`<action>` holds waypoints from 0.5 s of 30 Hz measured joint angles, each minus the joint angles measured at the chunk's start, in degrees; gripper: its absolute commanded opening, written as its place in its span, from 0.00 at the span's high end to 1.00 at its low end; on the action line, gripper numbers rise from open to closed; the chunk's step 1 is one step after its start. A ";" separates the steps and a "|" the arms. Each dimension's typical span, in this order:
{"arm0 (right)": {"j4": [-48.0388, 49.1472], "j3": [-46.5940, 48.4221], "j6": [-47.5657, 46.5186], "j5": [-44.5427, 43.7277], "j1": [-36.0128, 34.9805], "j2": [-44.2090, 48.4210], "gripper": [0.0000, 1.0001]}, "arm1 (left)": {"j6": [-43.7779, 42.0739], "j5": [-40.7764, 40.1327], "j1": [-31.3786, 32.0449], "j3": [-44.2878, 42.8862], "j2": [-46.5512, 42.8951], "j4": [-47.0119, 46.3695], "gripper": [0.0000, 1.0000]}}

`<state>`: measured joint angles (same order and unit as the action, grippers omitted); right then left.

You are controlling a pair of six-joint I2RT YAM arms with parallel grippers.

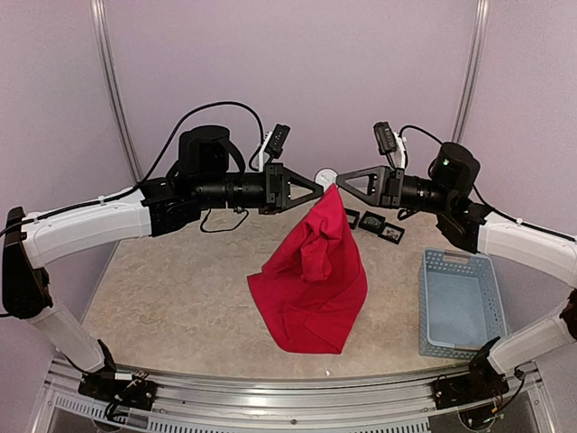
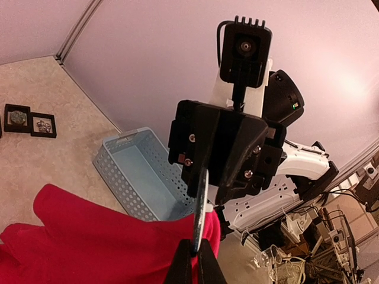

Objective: Remove the brooch from the garment
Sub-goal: Pass from the right arm to the left

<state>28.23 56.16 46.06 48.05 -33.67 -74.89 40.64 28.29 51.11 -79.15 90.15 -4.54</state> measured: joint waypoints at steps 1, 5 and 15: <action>-0.22 -0.02 0.07 0.13 0.00 0.02 0.71 | 0.00 0.22 -0.11 0.00 0.00 0.55 1.00; -1.79 -0.09 -0.74 1.11 0.00 0.39 0.65 | -0.09 1.70 -0.48 0.00 0.00 3.52 1.00; -6.64 0.07 -3.56 4.66 0.00 -0.04 0.60 | -1.33 4.17 -0.68 -0.13 0.00 8.70 1.00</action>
<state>21.58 56.23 42.50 52.71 -33.67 -74.94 39.31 32.47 50.43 -79.29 90.15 4.16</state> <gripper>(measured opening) 0.389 0.018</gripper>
